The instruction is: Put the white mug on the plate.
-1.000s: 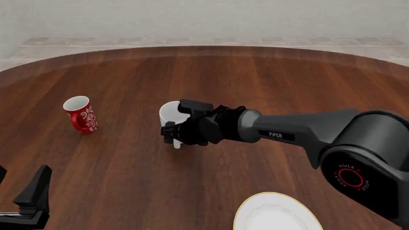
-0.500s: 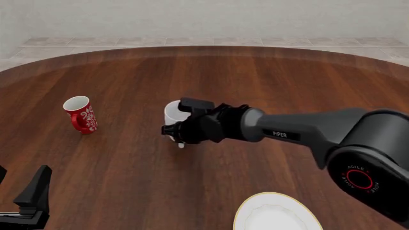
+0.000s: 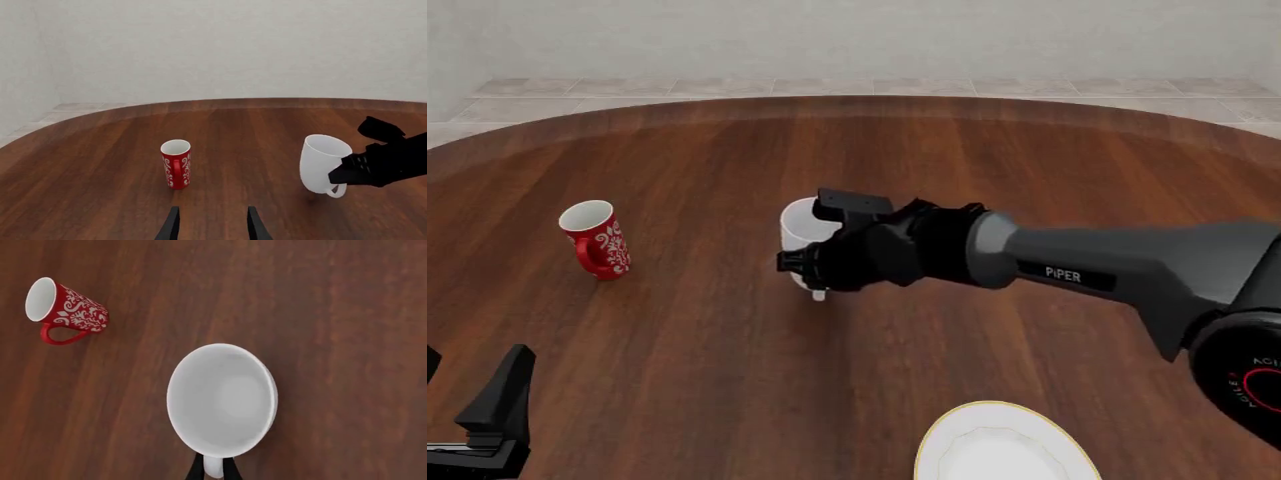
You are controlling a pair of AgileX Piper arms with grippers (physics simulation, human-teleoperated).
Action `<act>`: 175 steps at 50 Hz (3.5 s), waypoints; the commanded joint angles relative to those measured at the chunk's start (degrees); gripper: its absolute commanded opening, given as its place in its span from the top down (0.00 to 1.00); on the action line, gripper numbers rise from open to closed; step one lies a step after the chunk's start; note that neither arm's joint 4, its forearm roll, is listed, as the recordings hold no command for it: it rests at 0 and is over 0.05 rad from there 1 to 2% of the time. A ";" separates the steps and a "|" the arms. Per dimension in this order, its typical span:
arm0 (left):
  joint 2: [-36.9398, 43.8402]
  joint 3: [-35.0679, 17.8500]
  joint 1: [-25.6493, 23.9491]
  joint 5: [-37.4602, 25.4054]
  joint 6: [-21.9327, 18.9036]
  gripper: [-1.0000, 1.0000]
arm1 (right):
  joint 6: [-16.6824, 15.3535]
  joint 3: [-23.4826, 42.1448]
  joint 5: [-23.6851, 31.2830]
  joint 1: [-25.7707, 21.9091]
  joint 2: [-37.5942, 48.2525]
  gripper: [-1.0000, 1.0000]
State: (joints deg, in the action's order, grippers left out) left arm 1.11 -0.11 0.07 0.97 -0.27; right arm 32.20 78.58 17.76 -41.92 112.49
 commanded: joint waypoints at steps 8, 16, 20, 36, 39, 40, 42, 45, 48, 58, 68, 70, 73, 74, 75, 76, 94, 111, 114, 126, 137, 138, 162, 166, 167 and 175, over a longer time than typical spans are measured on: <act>0.00 0.00 -0.01 0.00 0.01 0.00 | -0.57 -4.16 1.28 0.58 -6.38 1.00; 0.02 0.00 0.00 0.01 0.00 0.00 | -0.88 -6.60 2.35 0.76 -10.44 1.00; 0.00 0.00 -0.01 0.00 -0.02 0.00 | -0.94 -8.07 2.38 0.61 -11.94 1.00; 0.00 0.00 0.00 0.00 -0.01 0.00 | -1.30 -13.67 4.18 0.12 -19.97 1.00; 0.00 0.00 0.01 0.00 0.01 0.00 | -1.04 -15.10 4.27 -0.19 -21.71 1.00; 0.00 0.00 0.01 0.00 0.01 0.00 | -1.04 -15.11 4.26 -0.19 -21.71 1.00; 0.01 0.00 -0.01 0.01 0.00 0.00 | -1.12 -16.14 4.25 -0.28 -22.69 1.00; 0.00 0.00 0.00 0.00 -0.01 0.00 | -1.21 -17.59 4.28 -0.30 -24.24 1.00; 0.00 0.00 0.00 0.00 0.00 0.00 | -1.36 -17.84 4.32 -0.31 -24.58 1.00; 0.00 0.00 0.00 0.00 -0.02 0.00 | -0.89 -22.33 4.88 -1.10 -29.68 1.00; 0.02 0.00 0.00 0.01 0.02 0.00 | -0.96 -25.25 5.39 -1.18 -33.02 1.00; 0.02 0.00 0.00 0.01 0.00 0.00 | -0.94 -26.00 5.49 -1.19 -33.80 1.00; -0.01 0.00 0.00 0.00 0.00 0.00 | -0.83 -27.01 5.71 -1.23 -35.07 1.00; -0.01 0.00 0.00 0.00 0.00 0.00 | -0.85 -27.30 5.78 -1.21 -35.50 1.00; 0.00 0.00 0.00 0.00 0.00 0.00 | -0.84 -27.50 5.84 -1.21 -35.78 1.00; 0.00 0.00 -0.01 0.00 -0.02 0.00 | -0.73 -27.95 5.92 -1.21 -36.34 1.00; 0.01 0.00 0.00 0.01 0.01 0.00 | -1.19 -32.46 6.90 -1.51 -41.64 1.00; 0.00 0.00 0.00 0.00 -0.01 0.00 | -0.82 -38.23 7.16 -1.00 -47.26 1.00; 0.01 0.00 0.00 0.00 0.00 0.00 | -1.04 -38.56 7.33 -0.57 -47.81 1.00; 0.00 0.00 -0.01 0.00 0.00 0.00 | -1.15 -41.54 7.82 0.40 -51.31 1.00; 0.00 0.00 0.00 0.00 -0.01 0.00 | -1.44 -44.18 8.69 0.43 -53.76 1.00; 0.00 0.00 0.00 0.00 -0.01 0.00 | -1.54 -44.30 8.87 0.56 -54.05 1.00; 0.02 0.00 -0.01 0.01 0.01 0.00 | -2.92 -47.56 13.43 1.08 -60.56 1.00; 0.00 0.00 -0.01 0.00 0.00 0.00 | -3.04 -48.02 13.77 1.11 -61.27 1.00; 0.03 0.00 -0.01 0.01 0.00 0.00 | -2.71 -48.44 14.04 1.01 -62.02 1.00; 0.01 0.00 0.00 0.01 -0.01 0.00 | -3.27 -50.25 15.16 1.39 -64.01 1.00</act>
State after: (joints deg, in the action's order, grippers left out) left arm 1.12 -0.11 0.06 0.98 -0.28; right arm 29.09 29.92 31.60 -40.81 51.00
